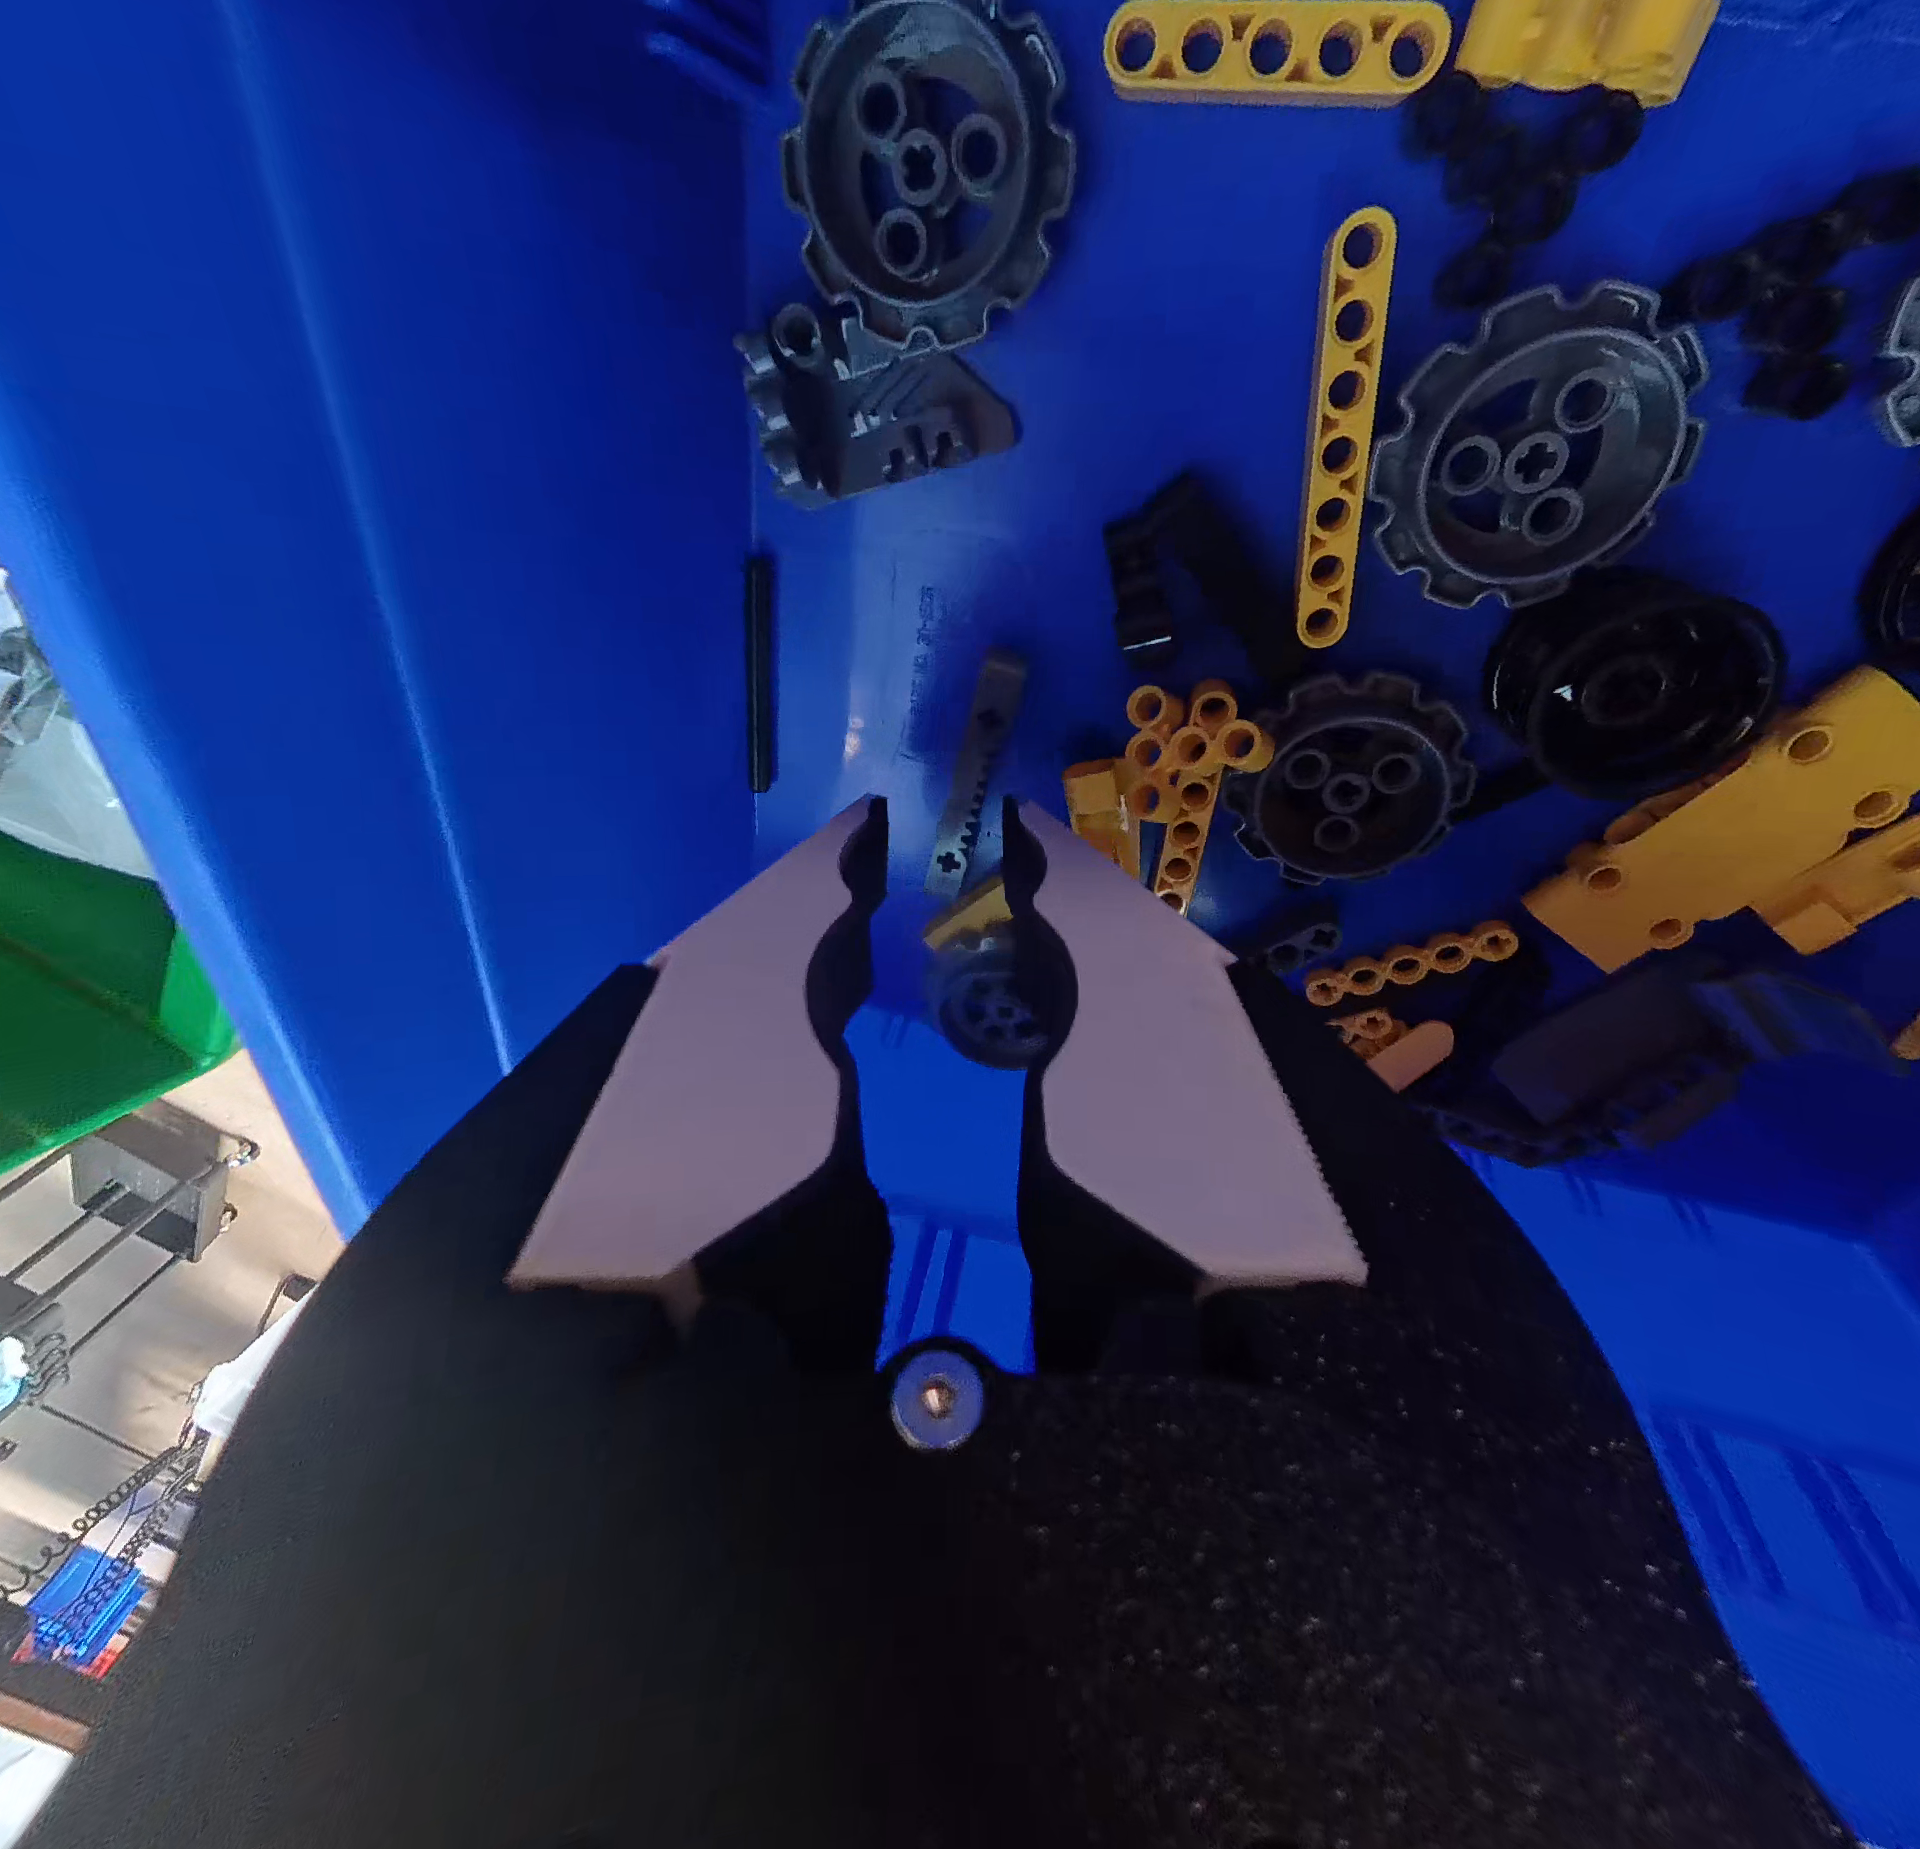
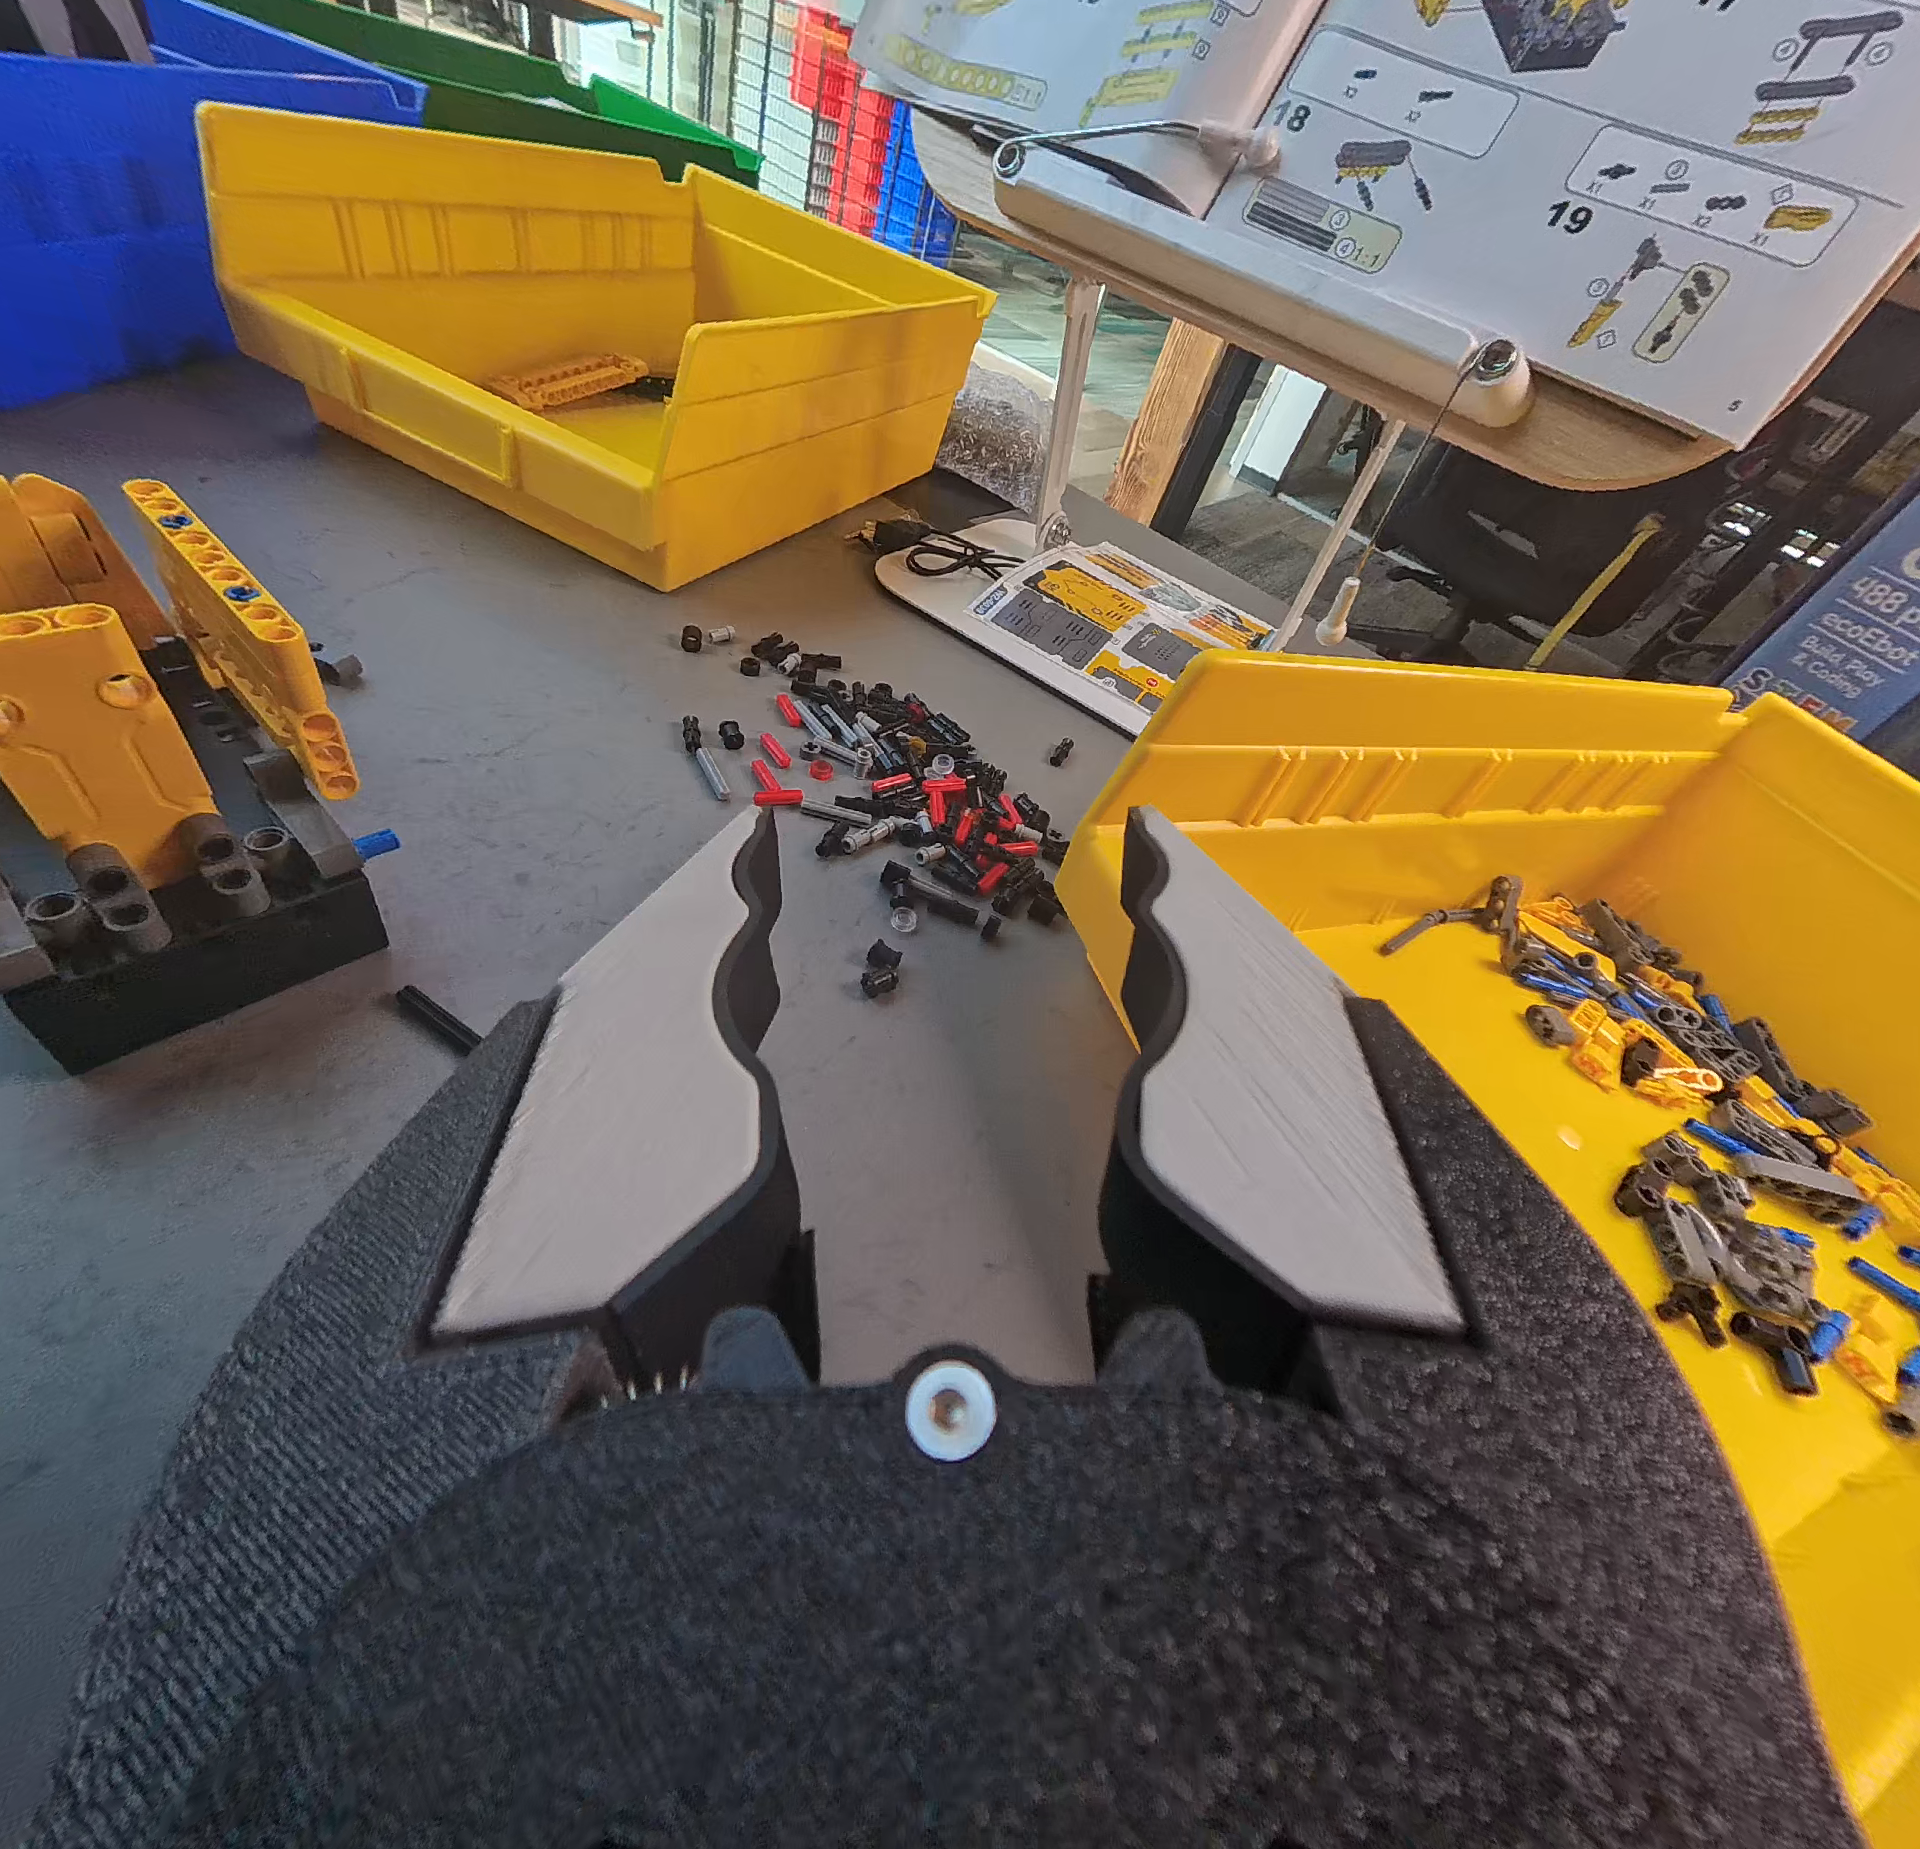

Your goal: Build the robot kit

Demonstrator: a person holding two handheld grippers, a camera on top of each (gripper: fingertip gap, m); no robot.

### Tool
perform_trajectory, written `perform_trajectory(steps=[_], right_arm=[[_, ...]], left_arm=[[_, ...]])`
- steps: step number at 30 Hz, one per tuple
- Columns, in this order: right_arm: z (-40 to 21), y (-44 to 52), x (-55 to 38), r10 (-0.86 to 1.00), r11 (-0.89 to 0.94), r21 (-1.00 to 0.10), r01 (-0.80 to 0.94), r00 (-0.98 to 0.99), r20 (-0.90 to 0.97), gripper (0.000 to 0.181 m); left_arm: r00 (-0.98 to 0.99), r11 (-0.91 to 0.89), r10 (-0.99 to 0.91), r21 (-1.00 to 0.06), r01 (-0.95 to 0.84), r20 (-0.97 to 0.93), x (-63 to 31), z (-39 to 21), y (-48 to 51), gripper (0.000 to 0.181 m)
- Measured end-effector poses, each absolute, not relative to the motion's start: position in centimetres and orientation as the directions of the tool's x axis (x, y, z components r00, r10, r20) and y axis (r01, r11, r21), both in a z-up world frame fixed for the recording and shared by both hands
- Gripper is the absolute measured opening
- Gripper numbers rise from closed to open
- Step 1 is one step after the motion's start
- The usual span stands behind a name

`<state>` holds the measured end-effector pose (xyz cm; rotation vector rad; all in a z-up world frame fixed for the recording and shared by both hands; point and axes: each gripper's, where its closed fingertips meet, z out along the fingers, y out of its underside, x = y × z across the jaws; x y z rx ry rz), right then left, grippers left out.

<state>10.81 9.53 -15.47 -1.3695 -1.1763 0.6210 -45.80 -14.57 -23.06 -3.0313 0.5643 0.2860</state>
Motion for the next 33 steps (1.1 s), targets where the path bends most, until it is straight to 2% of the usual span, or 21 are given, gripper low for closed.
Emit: perform_trajectory(steps=[3,4,5,7,8,13,16,21,24,28,31,33], right_arm=[[-15.5,9.6,10.8,0.894,0.173,-0.942,0.286,0.355,0.272,0.065],[-15.6,9.6,10.8,0.894,0.172,-0.942,0.288,0.356,0.272,0.065],[-15.6,9.6,10.8,0.894,0.172,-0.941,0.290,0.356,0.273,0.065],[-15.7,9.6,10.8,0.893,0.171,-0.941,0.293,0.356,0.274,0.065],[-15.7,9.6,10.8,0.894,0.172,-0.941,0.292,0.356,0.274,0.065],[-15.5,9.4,10.8,0.899,0.175,-0.943,0.282,0.346,0.270,0.065],[-15.3,9.2,10.8,0.896,0.193,-0.941,0.279,0.340,0.285,0.065],[-14.1,8.9,11.3,0.876,0.241,-0.941,0.239,0.364,0.317,0.063],[-13.6,8.7,11.6,0.874,0.252,-0.944,0.214,0.368,0.317,0.060],[-13.4,5.9,10.6,0.921,0.280,-0.943,0.182,0.225,0.317,0.045],[-12.3,0.7,8.6,0.974,0.223,-0.969,0.111,-0.057,0.217,0.043],[-12.0,-2.6,7.5,0.941,0.279,-0.952,0.126,-0.233,0.245,0.042]], left_arm=[[0.918,-0.934,-0.354,0.011,-0.358,-0.180,-45.9,-23.7,-14.8,0.022],[0.917,-0.931,-0.363,0.023,-0.364,-0.167,-45.7,-24.0,-14.9,0.018],[0.912,-0.925,-0.378,0.037,-0.377,-0.159,-45.4,-24.1,-14.9,0.006],[0.891,-0.915,-0.404,0.094,-0.393,-0.206,-45.9,-23.4,-15.2,0.005],[0.886,-0.916,-0.401,0.091,-0.391,-0.234,-46.0,-22.4,-15.1,0.005],[0.885,-0.918,-0.235,-0.206,-0.338,-0.401,-45.7,-12.7,-12.9,0.005],[0.903,-0.841,-0.177,-0.417,-0.345,-0.391,-42.0,-7.9,-11.4,0.005],[0.948,-0.649,-0.264,-0.694,-0.313,-0.181,-30.2,-4.8,-9.3,0.006],[0.919,-0.587,-0.395,-0.773,-0.241,0.014,-22.1,-5.7,-9.1,0.005],[0.746,-0.594,-0.560,-0.802,-0.058,0.361,-12.2,-8.1,-9.3,0.005],[0.517,-0.656,-0.620,-0.751,0.071,0.590,-6.2,-9.2,-9.2,0.005],[0.353,-0.706,-0.633,-0.700,0.102,0.690,-2.8,-9.6,-9.2,0.005]])
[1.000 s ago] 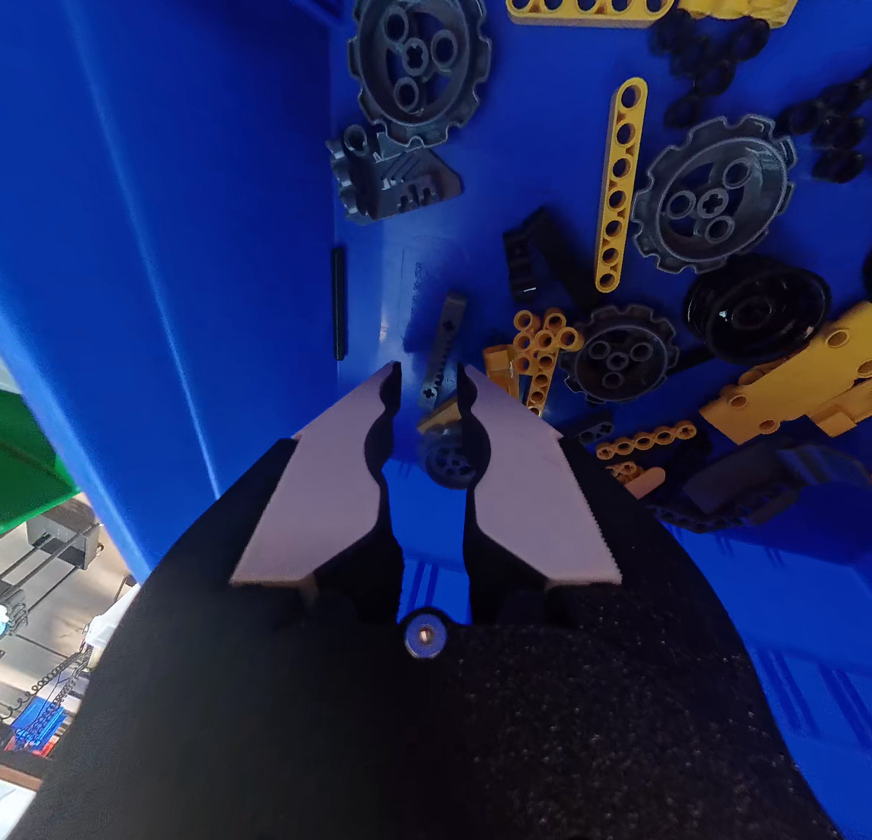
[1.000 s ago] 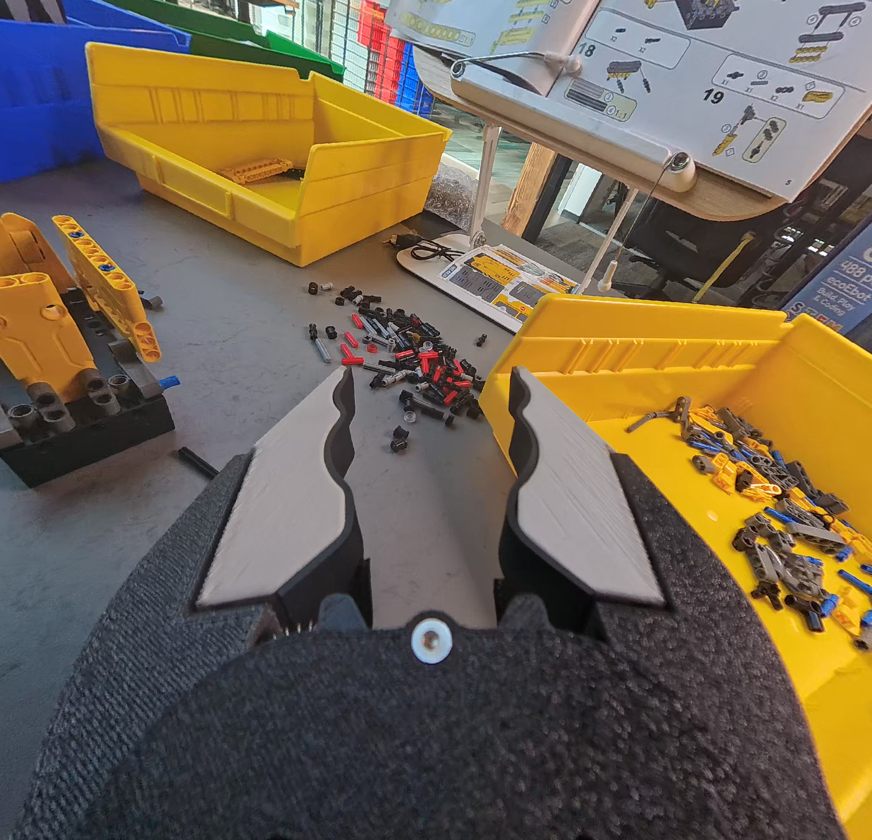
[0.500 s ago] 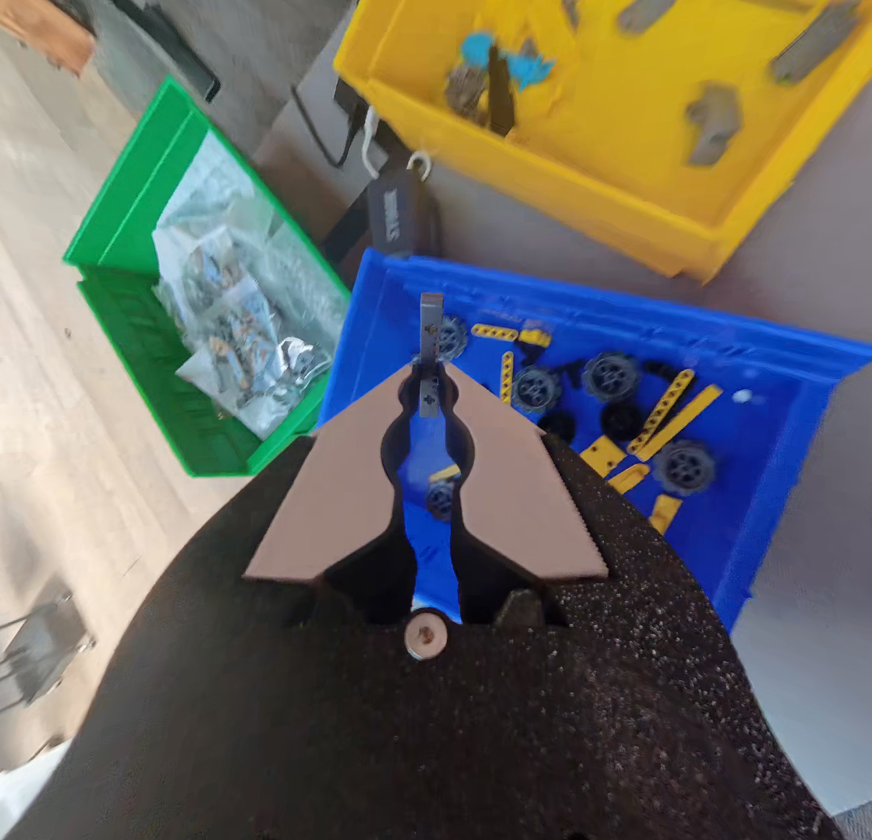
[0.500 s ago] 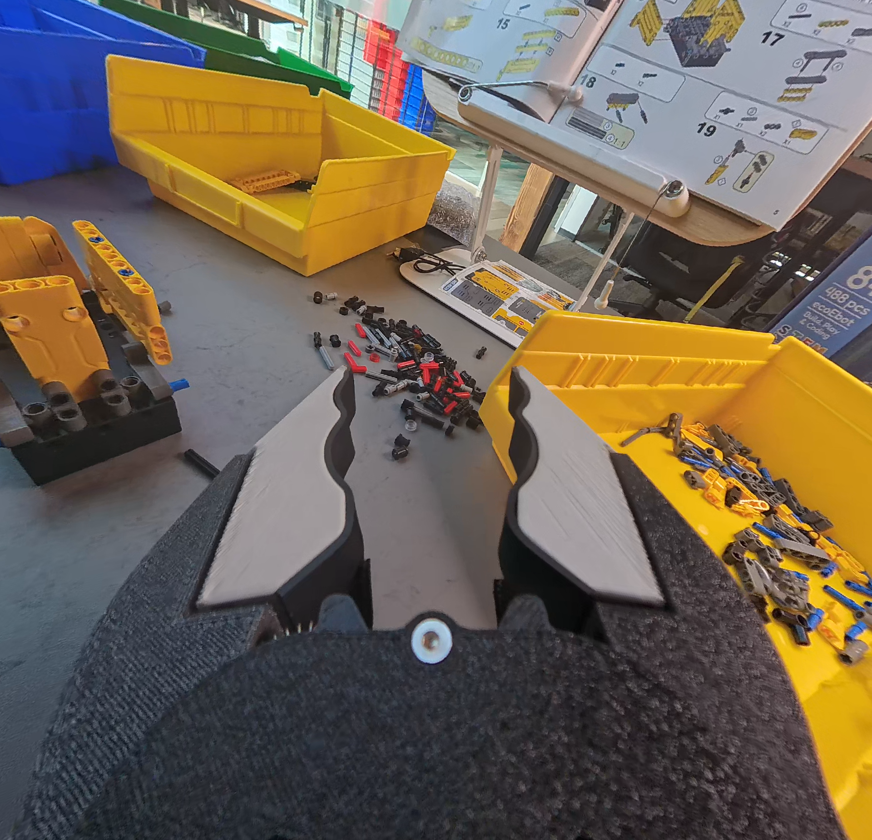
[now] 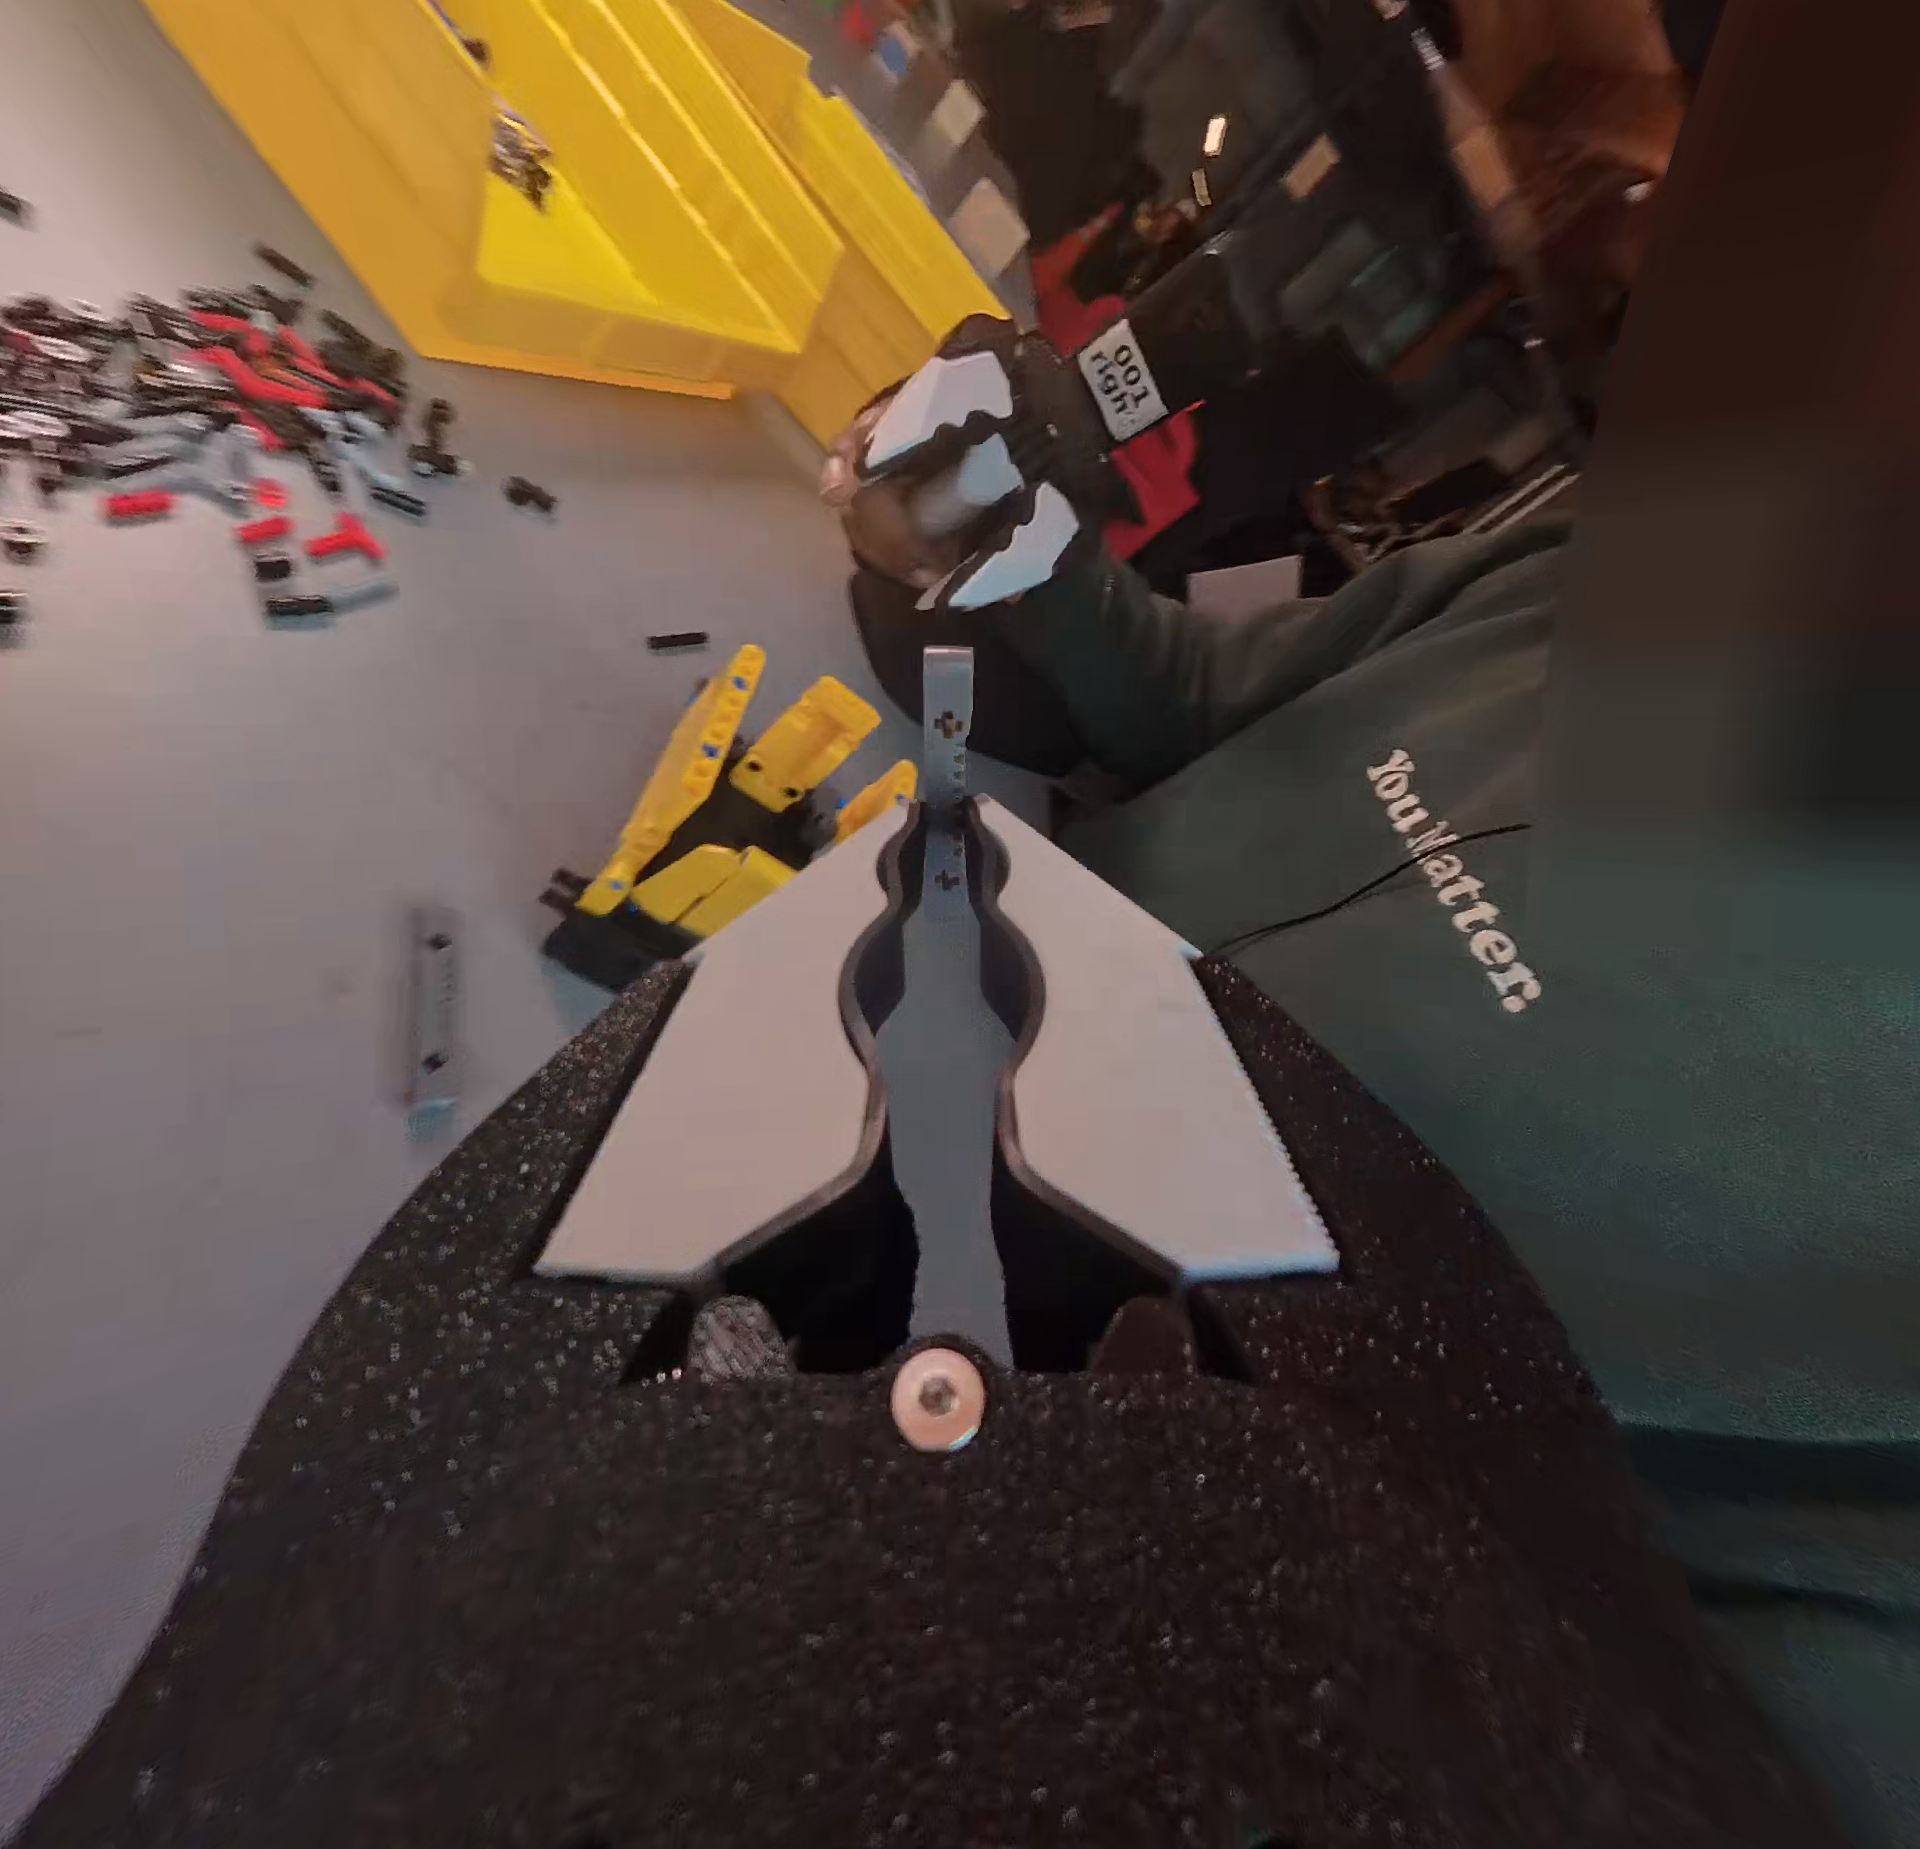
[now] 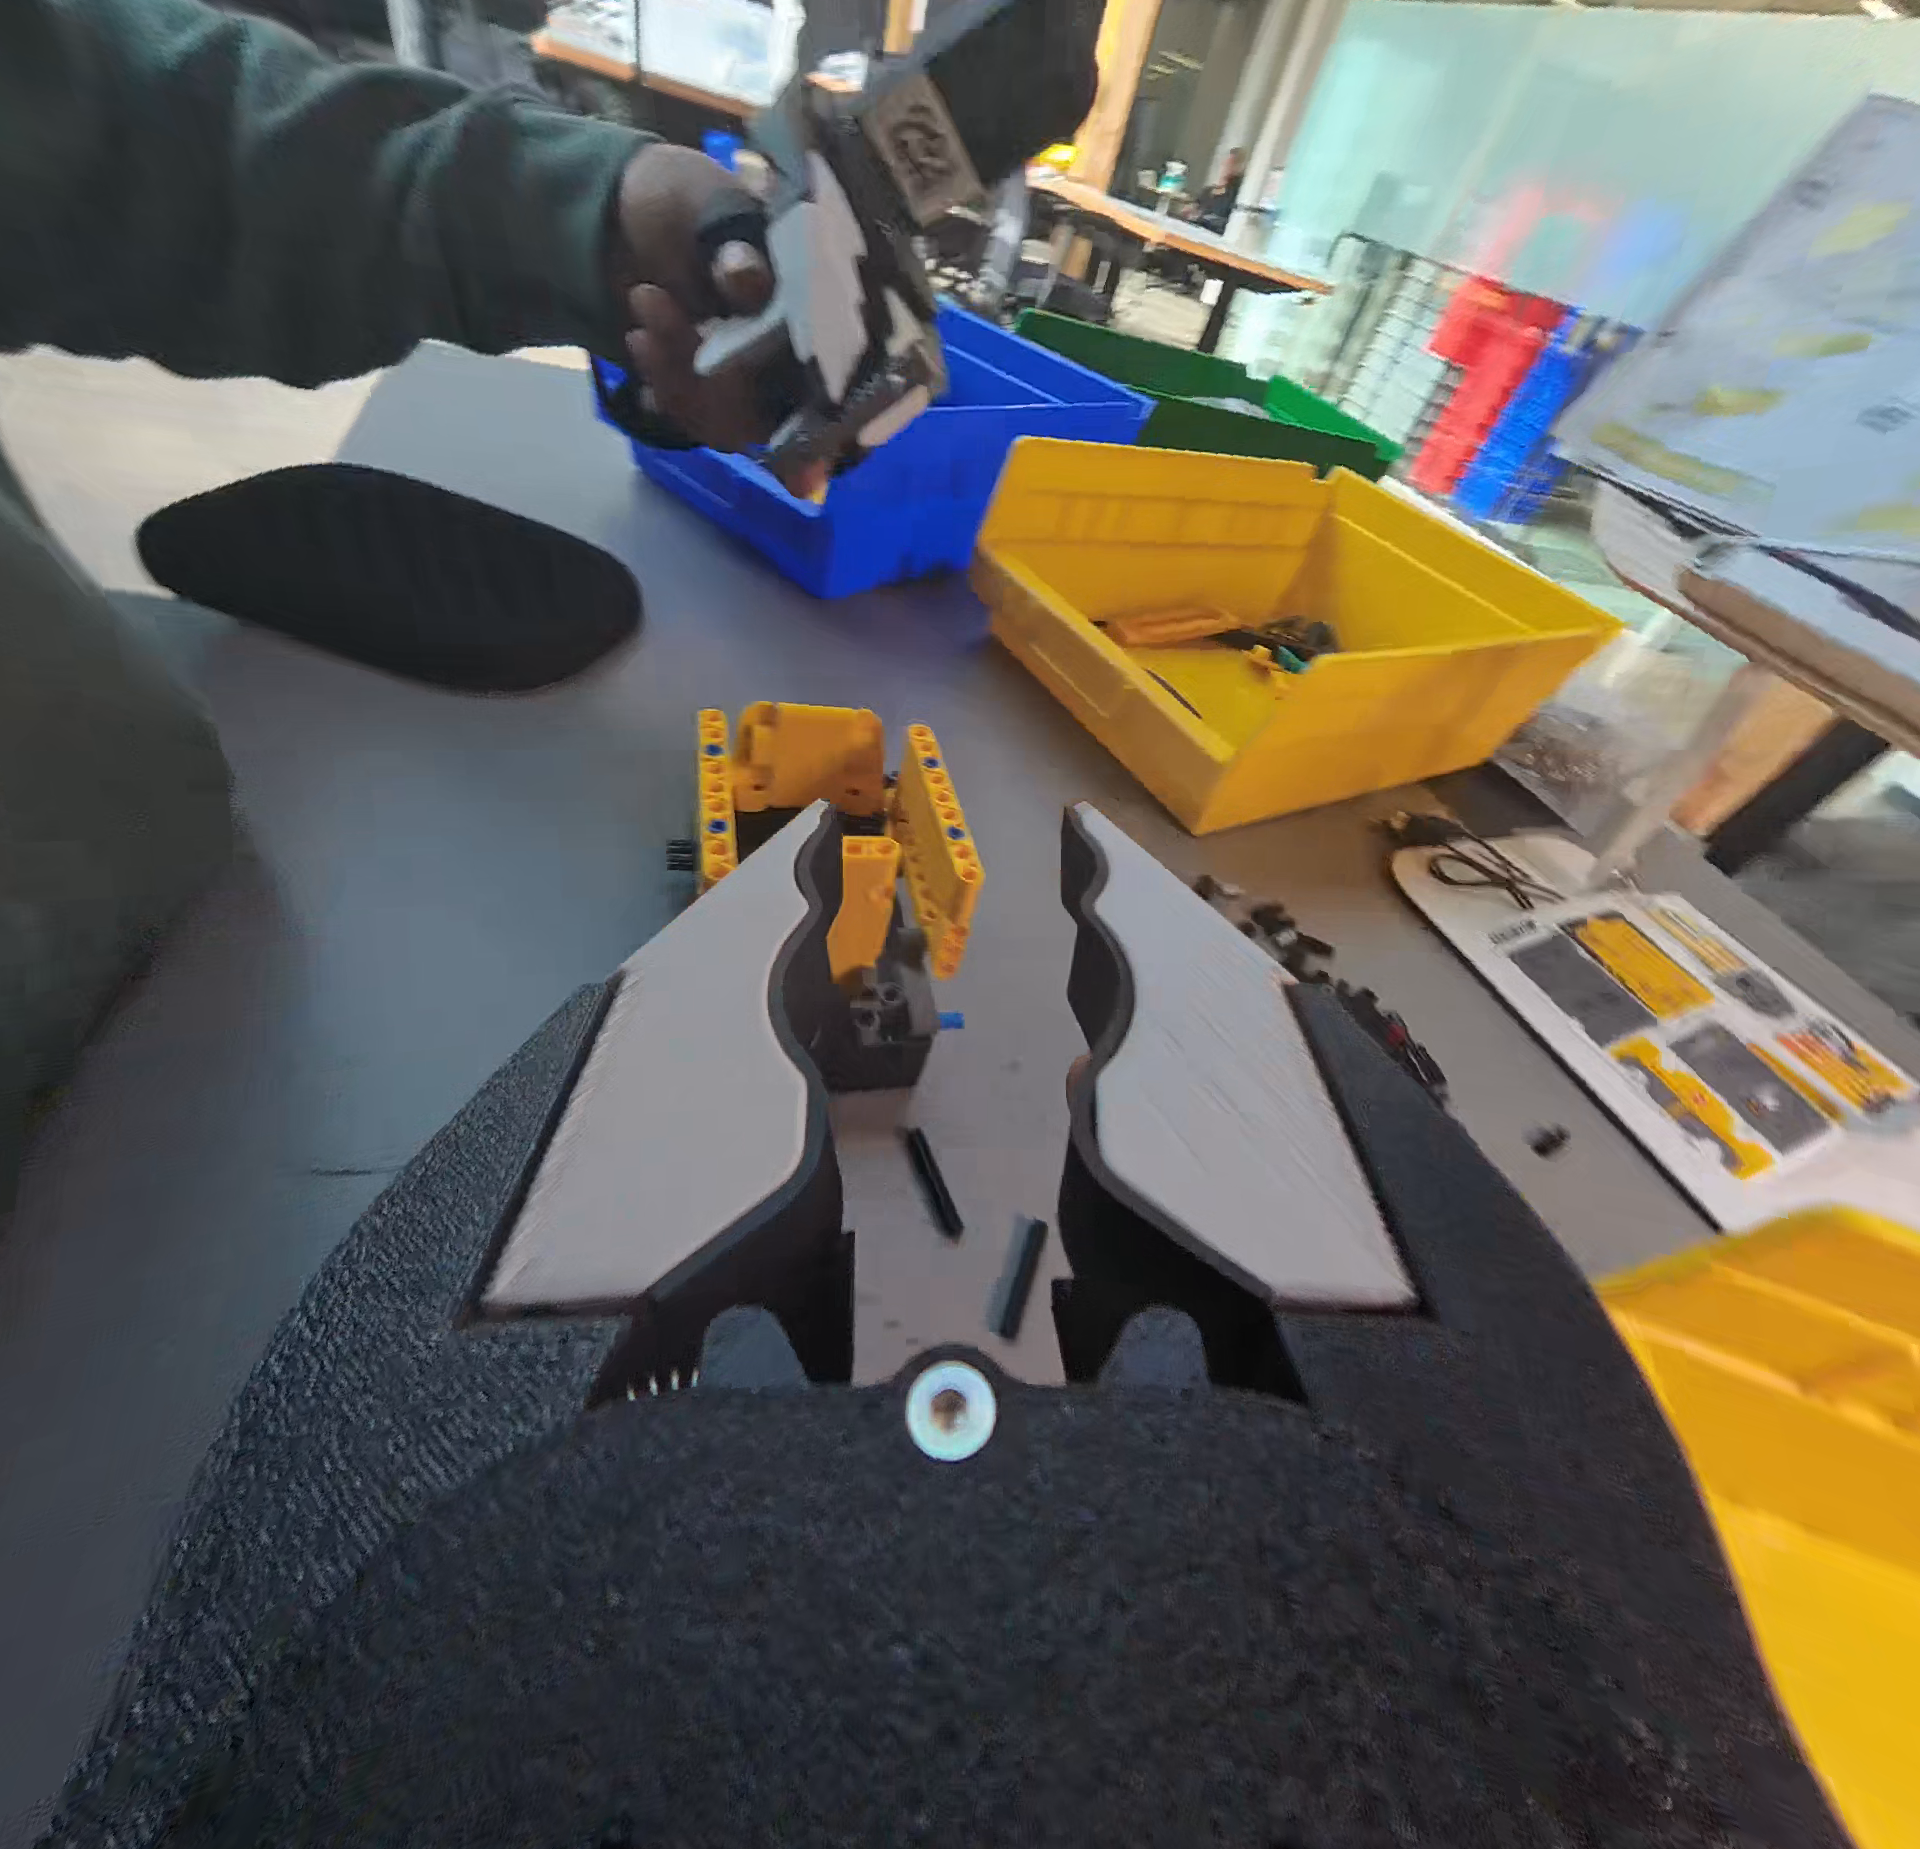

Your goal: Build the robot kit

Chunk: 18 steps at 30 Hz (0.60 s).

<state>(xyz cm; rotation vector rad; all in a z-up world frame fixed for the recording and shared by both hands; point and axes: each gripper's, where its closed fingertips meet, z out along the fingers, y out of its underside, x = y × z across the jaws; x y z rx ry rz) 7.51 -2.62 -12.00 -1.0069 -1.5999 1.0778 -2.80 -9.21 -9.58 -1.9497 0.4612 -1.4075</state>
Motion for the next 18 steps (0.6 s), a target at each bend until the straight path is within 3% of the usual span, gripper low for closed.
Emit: perform_trajectory(steps=[3,10,15,18], right_arm=[[-10.9,-6.1,6.3,0.863,0.374,-0.922,0.101,-0.402,0.306,0.041],[-10.3,-8.7,6.0,0.751,0.461,-0.883,0.089,-0.570,0.335,0.048],[-12.1,-9.9,6.7,0.723,0.469,-0.875,0.121,-0.622,0.302,0.020],[-12.7,-10.5,7.2,0.717,0.454,-0.882,0.128,-0.640,0.276,0.018]], left_arm=[[0.134,-0.752,-0.642,-0.654,0.079,0.755,1.4,-9.4,-9.5,0.005],[0.031,-0.763,-0.646,-0.644,-0.060,0.763,6.5,-10.6,-10.3,0.006],[0.019,-0.770,-0.635,-0.630,-0.106,0.773,7.9,-11.7,-11.2,0.005],[0.019,-0.777,-0.625,-0.620,-0.105,0.780,8.1,-12.1,-11.3,0.005]])
